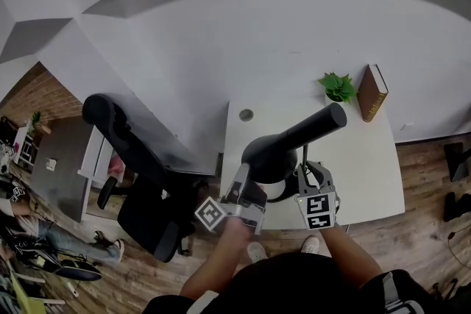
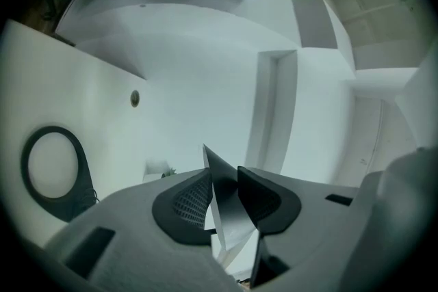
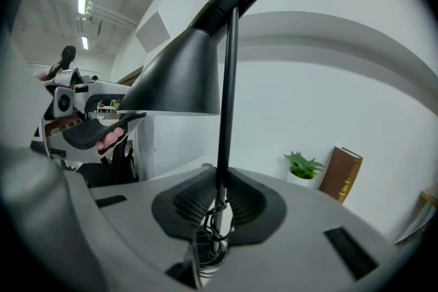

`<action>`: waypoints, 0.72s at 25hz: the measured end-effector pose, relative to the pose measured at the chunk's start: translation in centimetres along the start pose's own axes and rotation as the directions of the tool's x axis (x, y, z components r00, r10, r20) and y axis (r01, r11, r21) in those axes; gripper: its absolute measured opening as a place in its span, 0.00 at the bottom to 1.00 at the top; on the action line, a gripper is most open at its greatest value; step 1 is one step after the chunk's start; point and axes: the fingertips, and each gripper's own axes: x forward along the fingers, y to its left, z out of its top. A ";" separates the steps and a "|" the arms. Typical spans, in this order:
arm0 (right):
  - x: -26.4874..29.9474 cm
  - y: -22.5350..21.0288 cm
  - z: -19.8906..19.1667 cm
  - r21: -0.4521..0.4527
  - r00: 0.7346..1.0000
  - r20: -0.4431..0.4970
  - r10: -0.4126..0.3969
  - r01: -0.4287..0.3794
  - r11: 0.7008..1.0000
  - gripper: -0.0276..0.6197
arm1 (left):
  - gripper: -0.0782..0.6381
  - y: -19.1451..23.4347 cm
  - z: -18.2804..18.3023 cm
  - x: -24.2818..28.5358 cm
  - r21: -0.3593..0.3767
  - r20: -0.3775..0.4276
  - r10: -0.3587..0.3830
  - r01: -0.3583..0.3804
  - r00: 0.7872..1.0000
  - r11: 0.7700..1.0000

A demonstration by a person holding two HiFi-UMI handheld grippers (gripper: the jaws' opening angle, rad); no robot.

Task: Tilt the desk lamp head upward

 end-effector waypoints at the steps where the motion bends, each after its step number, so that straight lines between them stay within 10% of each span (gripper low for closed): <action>1: 0.0 0.0 0.0 0.000 1.000 0.002 0.000 0.000 1.000 0.10 | 0.25 0.1 0.1 -0.1 -0.010 0.004 -0.003 0.003 1.000 1.000; 18: 0.1 0.1 0.0 -0.007 1.000 0.022 0.003 -0.003 1.000 0.10 | 0.23 -0.3 0.7 -0.1 -0.039 0.034 -0.023 0.024 0.999 0.999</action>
